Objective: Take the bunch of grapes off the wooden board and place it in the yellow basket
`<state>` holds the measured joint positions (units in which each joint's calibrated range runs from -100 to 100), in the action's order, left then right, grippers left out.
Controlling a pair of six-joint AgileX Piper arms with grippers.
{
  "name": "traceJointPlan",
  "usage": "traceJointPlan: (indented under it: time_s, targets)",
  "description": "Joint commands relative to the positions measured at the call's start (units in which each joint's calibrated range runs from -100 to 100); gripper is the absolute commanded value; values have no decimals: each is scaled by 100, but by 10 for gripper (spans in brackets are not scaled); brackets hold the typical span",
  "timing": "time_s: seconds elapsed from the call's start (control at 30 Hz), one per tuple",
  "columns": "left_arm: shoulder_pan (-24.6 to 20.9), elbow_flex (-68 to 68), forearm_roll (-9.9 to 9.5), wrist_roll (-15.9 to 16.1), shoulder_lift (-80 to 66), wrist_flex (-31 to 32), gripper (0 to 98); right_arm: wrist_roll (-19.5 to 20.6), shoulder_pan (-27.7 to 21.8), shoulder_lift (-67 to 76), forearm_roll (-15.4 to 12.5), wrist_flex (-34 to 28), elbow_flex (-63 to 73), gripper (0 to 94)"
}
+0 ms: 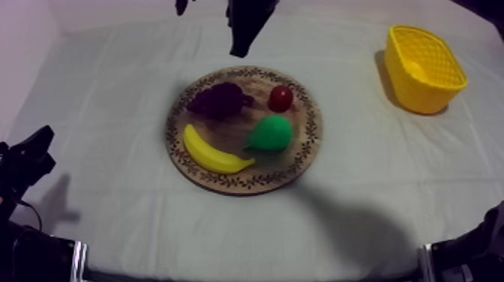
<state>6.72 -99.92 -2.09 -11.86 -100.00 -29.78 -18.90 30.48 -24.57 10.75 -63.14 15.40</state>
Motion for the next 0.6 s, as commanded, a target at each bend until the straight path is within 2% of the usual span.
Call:
traceJointPlan:
  time_s: [0.0, 0.3, 0.57]
  targets:
    - [-3, 3, 2, 1, 0, -5, 1, -122, -9, -218, -110, -407, 387, 5]
    - [-3, 3, 2, 1, 0, -5, 1, -366, -50, -780, -457, -1439, 1192, 5]
    - [-3, 3, 2, 1, 0, -5, 1, -465, -27, -1140, -634, -2137, 1591, 5]
